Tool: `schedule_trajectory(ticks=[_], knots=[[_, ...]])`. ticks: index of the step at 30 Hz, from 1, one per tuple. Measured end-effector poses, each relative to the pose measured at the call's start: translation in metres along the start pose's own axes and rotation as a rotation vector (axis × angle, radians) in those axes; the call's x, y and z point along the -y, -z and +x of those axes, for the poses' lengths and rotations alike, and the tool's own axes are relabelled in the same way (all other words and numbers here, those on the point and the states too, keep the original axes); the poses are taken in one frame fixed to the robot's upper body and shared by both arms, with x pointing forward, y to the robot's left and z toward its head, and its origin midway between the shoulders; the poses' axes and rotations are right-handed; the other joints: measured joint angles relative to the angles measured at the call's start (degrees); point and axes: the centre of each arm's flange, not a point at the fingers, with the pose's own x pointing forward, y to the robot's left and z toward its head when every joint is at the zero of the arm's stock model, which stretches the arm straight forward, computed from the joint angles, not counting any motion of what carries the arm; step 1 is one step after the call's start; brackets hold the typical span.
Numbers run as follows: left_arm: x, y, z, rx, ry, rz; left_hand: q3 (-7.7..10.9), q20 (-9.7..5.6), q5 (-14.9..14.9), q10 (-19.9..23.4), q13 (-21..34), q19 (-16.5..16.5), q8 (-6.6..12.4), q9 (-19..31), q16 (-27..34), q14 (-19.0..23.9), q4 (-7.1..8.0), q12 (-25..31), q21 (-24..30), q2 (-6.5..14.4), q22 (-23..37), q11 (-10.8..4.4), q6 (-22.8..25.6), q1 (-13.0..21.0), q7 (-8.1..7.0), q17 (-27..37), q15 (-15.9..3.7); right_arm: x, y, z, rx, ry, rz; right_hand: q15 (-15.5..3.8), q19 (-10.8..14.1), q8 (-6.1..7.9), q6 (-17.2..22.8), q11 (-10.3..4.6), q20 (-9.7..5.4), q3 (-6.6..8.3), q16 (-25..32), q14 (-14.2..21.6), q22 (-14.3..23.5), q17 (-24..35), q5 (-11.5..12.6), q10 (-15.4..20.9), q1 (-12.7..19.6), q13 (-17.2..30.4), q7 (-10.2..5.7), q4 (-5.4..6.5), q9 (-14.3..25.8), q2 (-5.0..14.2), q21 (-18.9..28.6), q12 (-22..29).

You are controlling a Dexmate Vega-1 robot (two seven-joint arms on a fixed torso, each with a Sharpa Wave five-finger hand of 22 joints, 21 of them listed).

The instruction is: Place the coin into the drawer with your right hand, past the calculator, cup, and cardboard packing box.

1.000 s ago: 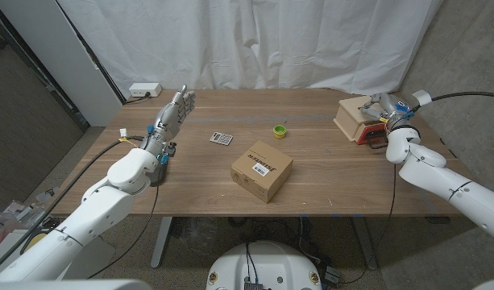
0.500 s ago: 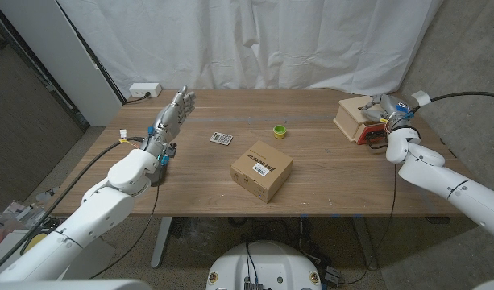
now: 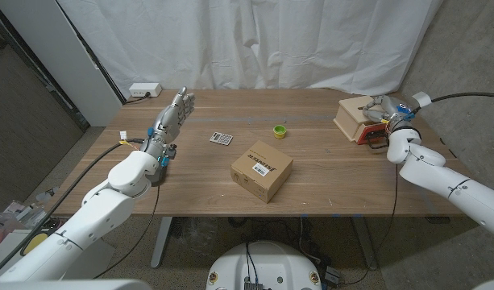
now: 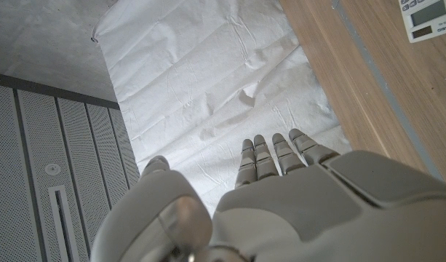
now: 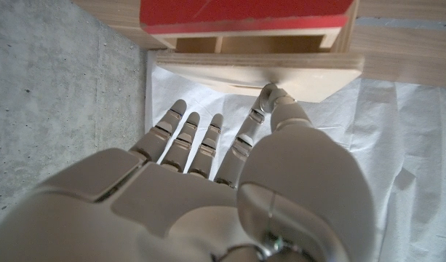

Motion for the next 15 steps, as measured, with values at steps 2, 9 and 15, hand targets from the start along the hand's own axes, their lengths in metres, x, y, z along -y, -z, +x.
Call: schedule_trajectory(ticks=[2,9,15], knots=[[0.0001,-0.0005,0.0006,0.001,0.0,0.0,0.0,0.0,0.0,0.0,0.0,0.0,0.0,0.0,0.0,0.0,0.0,0.0,0.0,0.0,0.0,0.0,0.0,0.0,0.0,0.0,0.0,-0.0004,0.0009,-0.0003,-0.002,0.0,0.001,0.0,0.0,-0.17,-0.15,0.22,0.0,0.0,0.0,0.0,0.0,0.0,0.0,-0.22,0.0,0.0,0.0,0.0,0.0,0.0,0.0,-0.44],[0.0017,-0.0003,0.0043,0.001,0.005,0.0,0.0,0.0,0.0,0.0,0.0,0.0,0.0,0.0,0.0,0.0,0.0,0.0,0.0,0.0,0.0,0.0,0.0,0.0,0.0,0.0,0.0,-0.0029,0.0068,-0.0032,-0.015,-0.005,0.004,0.0,-0.43,-1.24,-2.41,0.53,-0.22,-0.48,0.0,0.0,0.0,0.0,-0.27,-0.53,-0.32,0.0,0.0,0.0,0.0,0.31,0.01,-0.44],[0.0032,0.0001,0.0067,-0.001,0.011,0.0,0.0,0.31,0.0,0.0,0.0,-0.31,0.0,0.0,0.0,0.0,0.0,0.0,0.0,0.0,0.0,0.0,0.0,0.01,0.0,0.0,0.0,-0.0034,0.0088,-0.0036,-0.02,-0.007,0.005,0.0,-0.64,-1.69,-3.01,1.15,-0.01,-0.72,0.0,0.0,0.0,0.0,-0.28,-0.51,-0.32,0.0,-0.02,0.24,0.0,0.31,0.01,-0.44]])
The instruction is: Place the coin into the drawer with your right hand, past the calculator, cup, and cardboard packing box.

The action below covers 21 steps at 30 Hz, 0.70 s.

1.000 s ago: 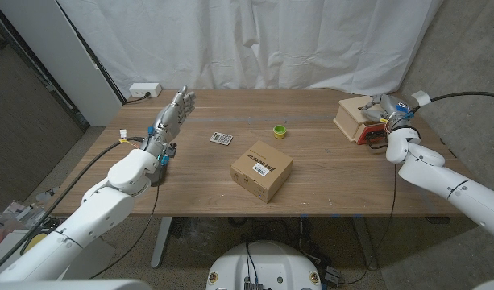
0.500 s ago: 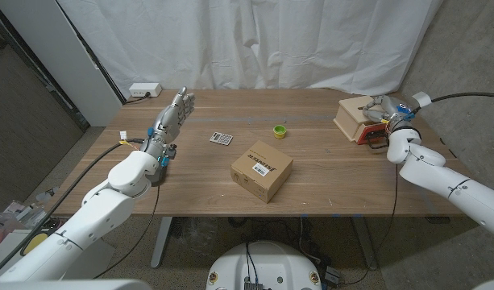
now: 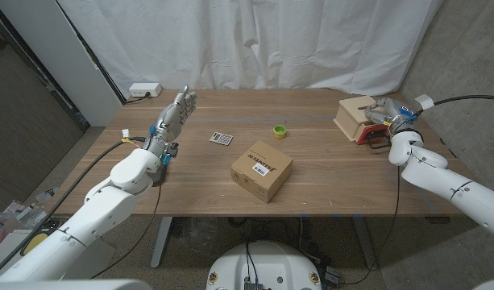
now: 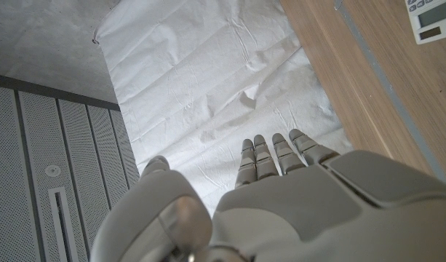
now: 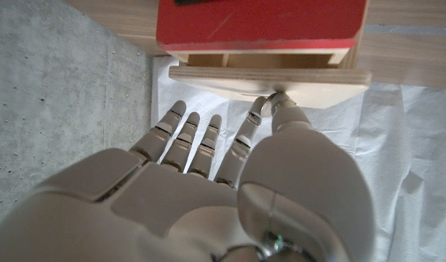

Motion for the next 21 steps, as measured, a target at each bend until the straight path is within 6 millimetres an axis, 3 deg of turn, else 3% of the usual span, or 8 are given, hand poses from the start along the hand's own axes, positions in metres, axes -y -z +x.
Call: schedule_trajectory(ticks=[5,12,21], knots=[[0.0005,0.0003,0.0012,-0.001,0.002,0.0,0.0,0.0,0.0,0.0,0.0,0.0,0.0,0.0,0.0,0.0,0.0,0.0,0.0,0.3,0.0,0.0,0.0,0.3,0.0,0.0,0.0,-0.0007,0.0017,0.0005,-0.003,-0.001,-0.003,-0.23,0.0,-0.46,-0.94,0.0,0.0,-0.01,0.0,-0.22,0.0,0.0,0.0,0.0,-0.38,0.0,-0.02,0.01,0.0,0.05,-0.22,-0.09],[0.0001,0.001,0.0022,-0.003,0.001,-0.002,0.0,0.0,0.0,0.0,0.0,0.0,0.0,0.0,0.0,0.0,0.0,0.0,0.0,0.3,0.0,0.0,0.0,0.3,0.0,0.0,0.0,-0.0005,0.0008,0.0022,-0.001,-0.001,-0.007,0.11,-0.3,-3.22,-6.24,0.9,0.31,-0.57,0.0,-0.74,0.0,0.0,-0.62,-0.9,-1.28,0.15,0.22,0.53,0.08,-0.41,-0.21,-0.71],[-0.0012,0.0018,0.003,-0.005,0.001,-0.002,-0.22,0.0,0.0,0.0,0.0,0.0,0.0,0.0,0.0,-0.29,0.22,0.0,0.0,0.3,0.0,0.0,-0.01,0.3,0.0,0.0,0.29,-0.0006,-0.0005,0.0028,-0.001,-0.003,-0.011,0.41,-0.5,-4.43,-9.04,1.44,0.51,-1.27,0.0,-1.03,0.0,-0.29,-0.65,-1.45,-2.5,0.15,0.24,0.96,0.37,-0.56,-0.44,-1.0]])
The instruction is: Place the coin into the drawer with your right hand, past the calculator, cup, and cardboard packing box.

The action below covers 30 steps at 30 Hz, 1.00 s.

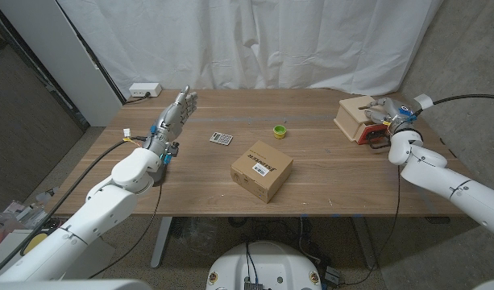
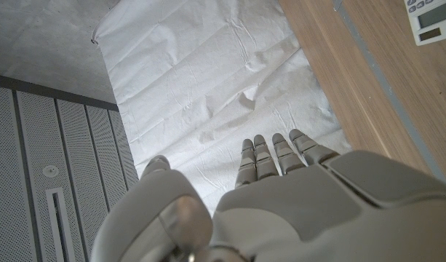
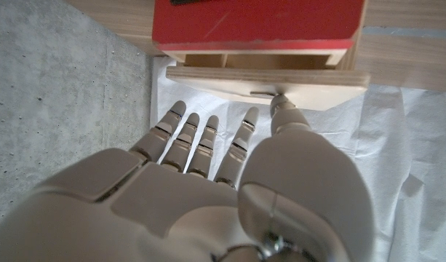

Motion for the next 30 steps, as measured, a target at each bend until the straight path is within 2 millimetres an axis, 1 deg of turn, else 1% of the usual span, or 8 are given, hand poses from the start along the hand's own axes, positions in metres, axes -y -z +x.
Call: schedule_trajectory(ticks=[6,12,15,17,20,22,26,30], knots=[[-0.001,0.001,0.001,-0.002,0.002,-0.001,-0.19,0.0,0.0,0.0,0.0,0.0,0.0,0.0,0.0,0.0,-0.19,0.0,0.0,0.0,0.0,0.0,0.0,0.0,0.0,0.0,0.0,0.002,-0.004,-0.001,0.006,0.003,0.004,0.0,0.0,-0.4,-0.62,0.2,0.0,-0.07,0.0,0.0,0.0,0.0,0.0,-0.43,-0.5,0.0,0.01,0.07,0.07,-0.07,0.0,0.0],[-0.001,0.0,0.001,0.003,0.007,-0.003,-0.23,0.0,0.0,0.0,0.0,0.0,0.0,0.0,0.0,0.0,-0.23,0.0,0.0,0.0,0.0,0.0,0.0,0.0,0.0,0.0,0.0,0.008,-0.008,-0.009,0.026,0.018,0.01,0.29,-0.2,-0.4,-0.93,0.2,0.21,-0.07,0.0,-0.29,0.0,0.01,0.0,-0.43,-0.68,0.0,-0.3,0.07,0.12,0.11,0.0,0.0],[-0.002,0.0,0.001,0.004,0.008,-0.004,-0.23,0.0,0.0,0.0,0.0,0.0,0.0,0.0,0.0,0.0,-0.23,0.0,0.0,0.0,0.0,0.0,0.0,0.0,0.0,0.0,0.0,0.011,-0.01,-0.013,0.033,0.028,0.018,0.3,-0.2,-0.4,-1.0,0.2,0.2,-0.39,0.0,-0.3,0.0,0.01,-0.37,-0.43,-0.88,0.0,-0.23,0.39,0.33,0.06,-0.22,0.01],[-0.002,0.0,0.002,0.004,0.009,-0.004,-0.23,0.0,0.0,0.0,0.0,0.0,0.0,0.0,0.0,0.0,-0.23,0.0,0.0,0.0,0.0,0.0,0.0,0.0,0.0,0.0,0.0,0.013,-0.011,-0.014,0.038,0.034,0.024,0.3,-0.2,-0.54,-1.49,0.33,0.2,-0.82,0.0,-0.3,0.0,0.07,-0.37,-0.29,-1.96,0.0,0.27,0.82,0.33,0.43,-0.22,0.01],[-0.002,0.0,0.002,0.004,0.01,-0.004,-0.23,0.0,0.0,0.0,0.0,0.0,0.0,0.0,0.0,0.0,-0.23,0.0,0.0,0.0,0.0,0.0,0.0,0.0,0.0,0.0,0.0,0.015,-0.014,-0.017,0.054,0.048,0.044,0.51,-0.2,-1.64,-4.06,0.72,0.21,-1.56,0.0,-0.08,0.0,0.17,-1.04,0.1,-3.55,0.0,0.63,1.56,0.56,0.87,-0.22,0.15],[-0.002,0.0,0.002,0.005,0.012,-0.004,-0.23,0.0,0.0,0.0,0.0,0.0,0.0,0.0,0.0,0.0,-0.23,0.0,0.0,0.0,0.0,0.0,0.0,0.0,0.0,0.0,0.0,0.017,-0.016,-0.019,0.066,0.059,0.061,0.51,-0.2,-2.2,-5.58,0.77,0.21,-1.65,0.0,-0.08,0.0,0.08,-1.04,0.48,-4.04,-0.01,0.72,1.65,0.59,0.77,-0.22,0.27],[-0.002,0.0,0.003,0.006,0.017,-0.005,-0.23,0.0,0.0,0.0,0.0,0.0,0.0,0.0,0.0,0.0,-0.23,0.0,0.0,0.0,0.0,0.0,0.0,0.0,0.0,0.0,0.0,0.022,-0.021,-0.023,0.087,0.082,0.109,0.61,0.37,-2.73,-8.24,0.88,0.09,-1.96,0.0,0.42,0.0,0.0,-1.51,1.16,-4.59,-0.01,1.26,1.96,0.59,1.28,-0.19,0.35],[-0.003,0.0,0.005,0.006,0.019,-0.003,-0.23,0.0,0.0,0.0,0.0,0.0,0.0,0.0,0.0,0.0,-0.23,0.0,0.0,0.0,0.0,0.0,0.0,0.0,0.0,0.0,0.0,0.028,-0.027,-0.026,0.115,0.108,0.186,-0.51,2.35,-2.82,-9.01,1.49,-0.45,-1.96,0.24,1.59,-0.2,-0.35,-2.24,2.23,-5.02,-0.01,1.65,1.96,0.59,0.84,0.6,0.71]])
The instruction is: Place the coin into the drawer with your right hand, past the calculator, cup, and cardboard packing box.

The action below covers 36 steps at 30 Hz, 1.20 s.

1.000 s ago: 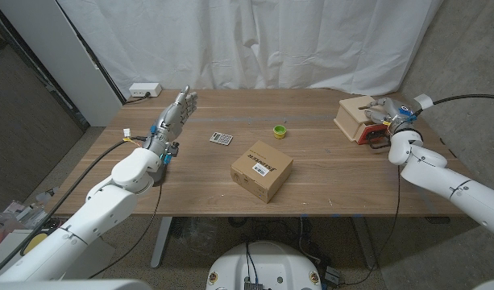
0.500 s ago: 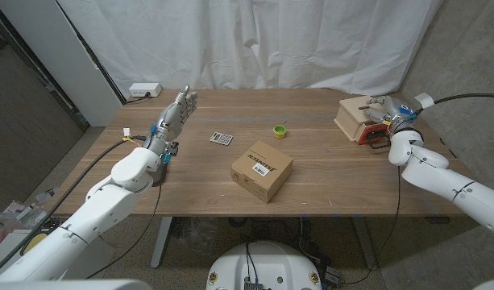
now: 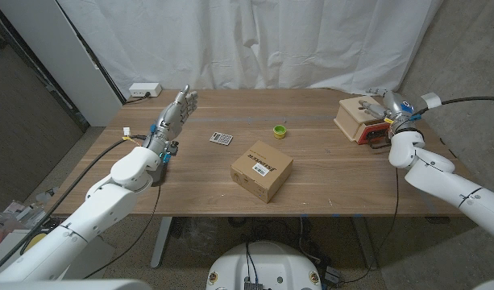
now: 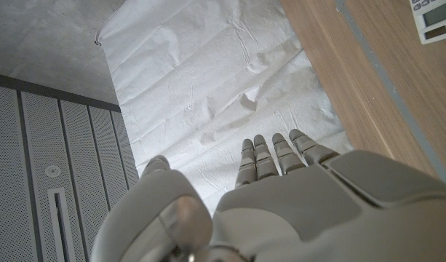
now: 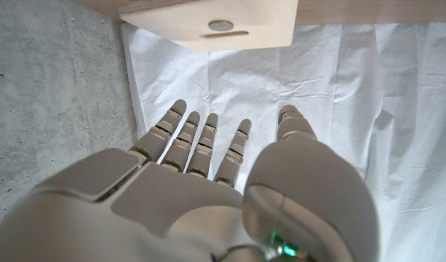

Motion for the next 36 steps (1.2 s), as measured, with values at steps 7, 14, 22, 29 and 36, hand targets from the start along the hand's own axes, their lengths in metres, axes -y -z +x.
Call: schedule_trajectory(ticks=[7,14,22,29,36], knots=[[-0.002,0.0,0.003,0.002,0.007,0.0,0.0,0.0,0.0,0.0,0.0,0.0,0.0,0.0,0.0,0.0,0.0,0.0,0.0,0.0,0.0,0.0,0.0,0.0,0.0,0.0,0.0,0.005,-0.008,-0.002,0.019,0.032,0.152,-0.09,1.27,0.0,-0.36,0.36,-0.06,-0.41,0.21,0.89,-0.09,-0.19,-0.25,0.36,-0.94,0.0,0.81,0.41,0.0,0.02,0.13,0.0],[-0.005,-0.001,0.006,0.005,0.016,0.002,-0.22,0.0,0.0,0.0,0.0,0.0,0.0,0.0,0.0,0.0,0.22,0.0,0.0,0.23,0.0,0.0,0.0,0.23,0.0,0.0,0.0,0.011,-0.015,-0.003,0.04,0.05,0.289,0.21,1.27,0.33,-0.36,0.6,-0.06,-0.8,0.21,1.19,-0.09,-0.18,-0.91,0.59,-1.6,-0.1,1.42,0.8,0.0,0.1,0.13,0.0],[-0.008,-0.001,0.008,0.003,0.028,0.005,-0.22,0.0,0.0,0.0,0.0,0.0,0.0,0.0,0.0,0.0,0.22,0.0,0.0,0.23,0.0,0.0,0.0,0.23,0.0,0.0,0.0,0.014,-0.019,-0.003,0.056,0.049,0.397,0.21,1.26,0.55,-0.05,0.92,-0.06,-1.29,0.21,1.19,-0.09,-0.18,-1.44,0.89,-2.96,-0.16,1.73,1.29,-0.01,0.69,0.13,0.0],[-0.011,-0.003,0.008,0.003,0.037,0.01,-0.42,0.0,0.0,0.0,0.0,0.0,0.0,0.0,0.0,0.0,0.02,0.0,0.0,0.23,0.0,0.0,0.0,0.23,0.0,0.0,0.0,0.014,-0.022,-0.004,0.064,0.052,0.437,0.21,1.26,0.55,-0.3,1.16,-0.06,-1.5,0.21,1.19,-0.09,-0.18,-1.76,0.66,-3.41,-0.16,1.98,1.84,-0.01,0.69,0.13,0.0],[-0.013,-0.004,0.006,0.001,0.044,0.015,-0.42,0.0,0.0,0.0,0.0,0.0,0.0,0.0,0.0,0.0,0.02,0.0,0.0,0.23,0.0,0.0,0.0,0.23,0.0,0.0,0.0,0.013,-0.025,-0.008,0.069,0.058,0.459,0.21,1.26,0.55,-0.33,1.15,-0.06,-1.5,0.21,1.19,-0.25,-0.17,-2.13,0.65,-4.0,-0.16,2.03,1.84,-0.01,0.68,0.13,0.0]])
